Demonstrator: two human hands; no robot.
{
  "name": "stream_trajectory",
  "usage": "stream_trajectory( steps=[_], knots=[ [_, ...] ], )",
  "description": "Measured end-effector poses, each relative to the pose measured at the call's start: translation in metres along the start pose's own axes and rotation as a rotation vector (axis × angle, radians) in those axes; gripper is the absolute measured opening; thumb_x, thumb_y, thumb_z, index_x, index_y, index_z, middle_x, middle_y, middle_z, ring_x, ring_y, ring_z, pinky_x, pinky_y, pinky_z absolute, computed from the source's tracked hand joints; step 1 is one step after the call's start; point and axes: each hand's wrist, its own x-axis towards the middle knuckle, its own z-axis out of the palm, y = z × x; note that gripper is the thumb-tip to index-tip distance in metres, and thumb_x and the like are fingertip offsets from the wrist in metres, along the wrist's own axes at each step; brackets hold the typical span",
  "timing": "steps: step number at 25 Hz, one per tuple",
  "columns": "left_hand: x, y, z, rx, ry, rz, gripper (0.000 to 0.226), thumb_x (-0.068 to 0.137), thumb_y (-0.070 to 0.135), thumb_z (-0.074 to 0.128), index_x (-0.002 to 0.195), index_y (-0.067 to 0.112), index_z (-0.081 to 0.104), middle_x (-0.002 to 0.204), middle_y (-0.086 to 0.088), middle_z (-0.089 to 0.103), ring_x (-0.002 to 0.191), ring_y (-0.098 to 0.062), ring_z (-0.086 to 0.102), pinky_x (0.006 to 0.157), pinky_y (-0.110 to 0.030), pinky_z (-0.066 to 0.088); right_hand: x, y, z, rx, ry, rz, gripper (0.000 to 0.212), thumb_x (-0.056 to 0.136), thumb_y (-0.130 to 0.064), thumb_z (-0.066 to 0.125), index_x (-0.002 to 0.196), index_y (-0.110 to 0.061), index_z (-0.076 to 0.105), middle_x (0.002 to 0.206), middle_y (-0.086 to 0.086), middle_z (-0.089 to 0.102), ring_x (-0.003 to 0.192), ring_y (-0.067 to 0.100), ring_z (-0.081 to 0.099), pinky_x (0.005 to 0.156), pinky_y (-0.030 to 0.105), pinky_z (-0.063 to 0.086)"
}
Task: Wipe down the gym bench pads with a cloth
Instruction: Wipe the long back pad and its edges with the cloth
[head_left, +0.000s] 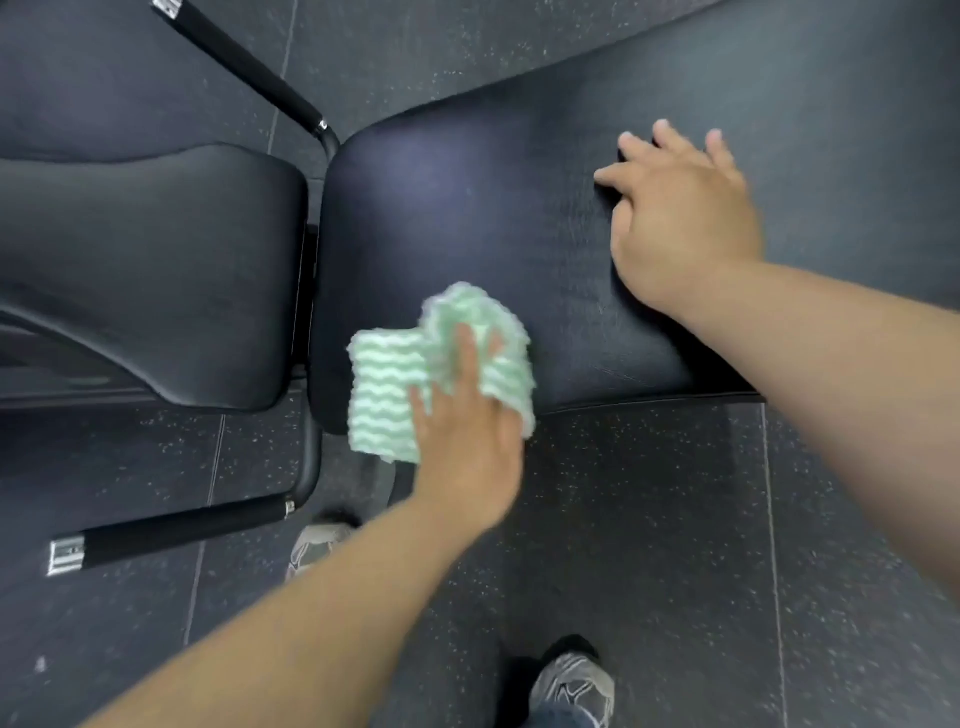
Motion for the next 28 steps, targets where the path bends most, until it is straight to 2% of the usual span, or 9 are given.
stream_trajectory(
  steps=[4,7,9,11,14,18,22,25,28],
  knots=[
    [-0.003,0.068,0.011,0.045,-0.076,0.531,0.059,0.093,0.034,0.014,0.145,0.044,-0.011,0.146,0.024,-0.028,0.147,-0.017,-0.006,0.111,-0.043,-0.024,0.001,0.020,-0.022,0.256,0.054,0.101,0.042,0.092,-0.009,0.036,0.125,-0.016,0.062,0.141,0.005,0.051,0.140,0.020,0.033,0.112,0.031,0.025],
    [0.007,0.049,0.002,0.000,-0.031,0.628,0.075,0.087,0.005,0.042,0.147,0.040,0.012,0.154,0.017,-0.001,0.142,-0.014,0.019,0.117,-0.046,0.016,-0.020,0.045,-0.039,0.280,0.013,0.088,0.041,0.092,-0.007,0.036,0.120,-0.017,0.065,0.136,0.004,0.056,0.135,0.020,0.038,0.107,0.032,0.034],
    [-0.006,0.028,-0.006,0.034,0.042,0.502,0.091,0.079,-0.009,0.050,0.145,0.043,0.015,0.156,0.015,0.003,0.121,-0.022,0.048,0.080,-0.032,0.050,-0.043,0.048,-0.042,0.240,0.000,0.038,0.040,0.091,-0.010,0.036,0.116,-0.015,0.067,0.131,0.003,0.059,0.134,0.023,0.039,0.108,0.033,0.032],
    [-0.015,0.017,-0.013,0.093,0.081,0.263,0.088,0.083,0.000,0.057,0.146,0.043,0.012,0.159,0.013,0.002,0.105,-0.022,0.056,0.060,-0.023,0.042,-0.065,0.025,-0.037,0.250,-0.014,-0.013,0.041,0.089,-0.017,0.035,0.115,-0.017,0.067,0.124,0.003,0.063,0.127,0.026,0.044,0.106,0.036,0.035],
    [-0.011,-0.001,-0.020,0.098,0.209,0.014,0.052,0.079,0.015,0.065,0.127,0.027,0.050,0.137,0.009,0.039,0.104,-0.019,0.054,0.069,-0.029,0.043,-0.102,-0.041,-0.019,0.311,-0.121,-0.085,0.030,0.093,-0.021,0.038,0.106,-0.015,0.065,0.109,0.005,0.065,0.104,0.029,0.053,0.083,0.036,0.044],
    [-0.027,-0.057,-0.022,-0.159,0.163,-0.026,0.029,0.075,0.005,0.062,0.088,0.030,0.063,0.099,0.018,0.053,0.079,-0.002,0.058,0.064,-0.019,0.045,-0.148,-0.103,0.029,0.548,-0.299,0.173,0.039,0.095,-0.040,0.039,0.068,-0.014,0.049,0.078,0.008,0.063,0.068,0.030,0.057,0.057,0.029,0.040],
    [-0.043,-0.093,-0.035,-0.457,0.013,-0.018,0.039,0.078,0.001,0.050,0.097,0.027,0.071,0.108,0.017,0.065,0.101,0.005,0.059,0.084,-0.012,0.045,-0.182,-0.147,0.086,1.680,-0.764,0.777,0.043,0.093,-0.053,0.048,0.108,-0.015,0.063,0.100,0.011,0.069,0.088,0.028,0.071,0.083,0.040,0.058],
    [-0.059,-0.117,-0.038,-0.589,-0.062,-0.145,0.044,0.082,-0.001,0.040,0.108,0.022,0.067,0.099,0.015,0.066,0.088,0.005,0.061,0.067,-0.004,0.047,-0.186,-0.197,0.116,2.141,-0.536,0.867,0.029,0.093,-0.021,0.061,0.120,-0.010,0.062,0.114,0.010,0.069,0.104,0.023,0.067,0.089,0.034,0.055],
    [-0.051,-0.149,-0.045,-0.615,0.081,-0.242,0.046,0.079,0.000,0.038,0.111,0.021,0.064,0.110,0.000,0.067,0.092,-0.015,0.062,0.086,-0.030,0.053,-0.167,-0.238,0.129,2.096,-0.406,1.050,0.035,0.088,0.005,0.059,0.122,-0.002,0.058,0.111,0.013,0.066,0.094,0.024,0.067,0.075,0.026,0.058]
  ],
)
